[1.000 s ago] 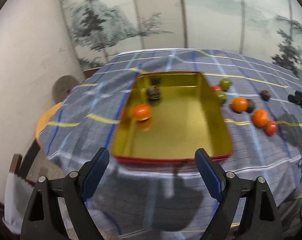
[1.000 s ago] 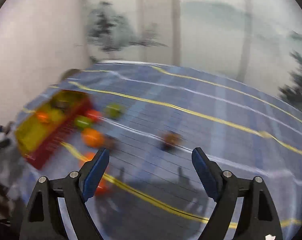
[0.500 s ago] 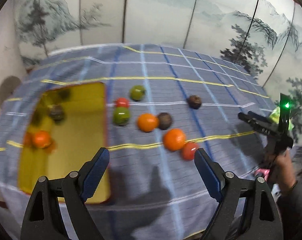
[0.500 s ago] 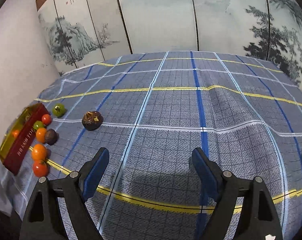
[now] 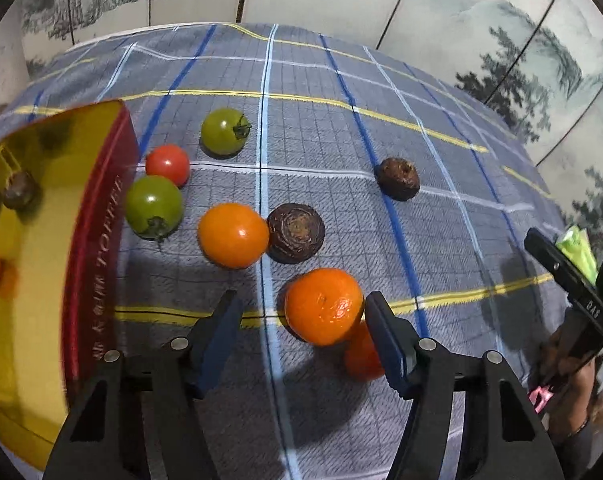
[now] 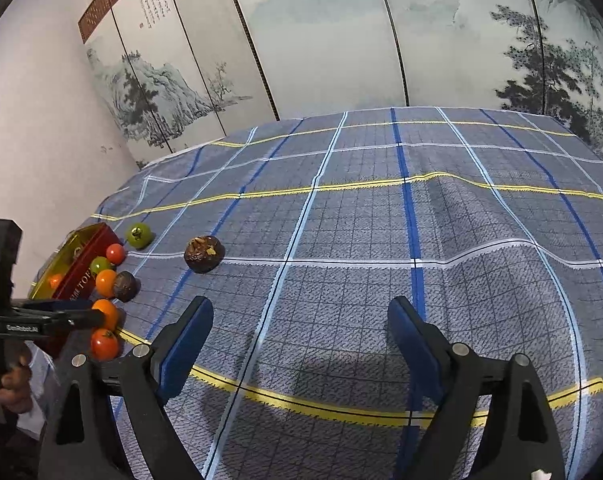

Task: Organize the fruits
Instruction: 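Reach the left gripper to the large tangerine and grasp it, then lift the tangerine with the left gripper while the right gripper grasps a dark brown fruit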

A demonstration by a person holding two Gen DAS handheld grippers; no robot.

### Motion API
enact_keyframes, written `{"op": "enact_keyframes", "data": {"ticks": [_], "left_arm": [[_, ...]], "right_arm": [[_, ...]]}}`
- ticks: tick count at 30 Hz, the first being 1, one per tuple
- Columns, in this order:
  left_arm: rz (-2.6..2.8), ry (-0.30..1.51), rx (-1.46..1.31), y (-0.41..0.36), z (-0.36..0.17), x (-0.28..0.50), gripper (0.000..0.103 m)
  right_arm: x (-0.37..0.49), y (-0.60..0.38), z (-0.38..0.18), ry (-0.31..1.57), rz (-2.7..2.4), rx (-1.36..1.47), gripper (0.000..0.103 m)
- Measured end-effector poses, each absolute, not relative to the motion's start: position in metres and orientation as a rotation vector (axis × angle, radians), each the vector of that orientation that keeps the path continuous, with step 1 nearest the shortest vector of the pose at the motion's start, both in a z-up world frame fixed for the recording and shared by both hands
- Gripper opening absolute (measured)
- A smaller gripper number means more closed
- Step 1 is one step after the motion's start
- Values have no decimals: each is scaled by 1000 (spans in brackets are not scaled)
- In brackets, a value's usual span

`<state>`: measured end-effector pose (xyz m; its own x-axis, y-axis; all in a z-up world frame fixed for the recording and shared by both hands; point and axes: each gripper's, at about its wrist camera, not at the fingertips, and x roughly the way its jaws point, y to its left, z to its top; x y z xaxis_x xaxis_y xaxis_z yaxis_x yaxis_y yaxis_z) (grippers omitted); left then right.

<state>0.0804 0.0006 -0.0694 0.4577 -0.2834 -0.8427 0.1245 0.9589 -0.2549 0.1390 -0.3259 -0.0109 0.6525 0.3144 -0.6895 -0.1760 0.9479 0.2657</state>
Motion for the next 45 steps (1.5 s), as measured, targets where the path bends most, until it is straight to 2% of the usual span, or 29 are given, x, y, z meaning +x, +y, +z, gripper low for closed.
{"op": "enact_keyframes", "data": {"ticks": [2,3,19,25,38,45], "left_arm": [[-295,1057,-217,2,-74,81,51],[-324,1056,-250,4,-76,81,42],[-356,1049,-252,1,-77,86,43],[-348,1022,-255,6,-75,80,40],[-279,870,-298,56,-9,33,40],[-223,838,-270,80,5,14,40]], "right_arm": [[139,-326,-10,813,284,186,88],[139,-327,-11,814,284,187,88],[144,-328,-13,829,269,194,92],[145,-328,-14,834,263,194,92],[147,-326,-18,851,246,188,92],[148,-324,-19,861,243,174,92]]}}
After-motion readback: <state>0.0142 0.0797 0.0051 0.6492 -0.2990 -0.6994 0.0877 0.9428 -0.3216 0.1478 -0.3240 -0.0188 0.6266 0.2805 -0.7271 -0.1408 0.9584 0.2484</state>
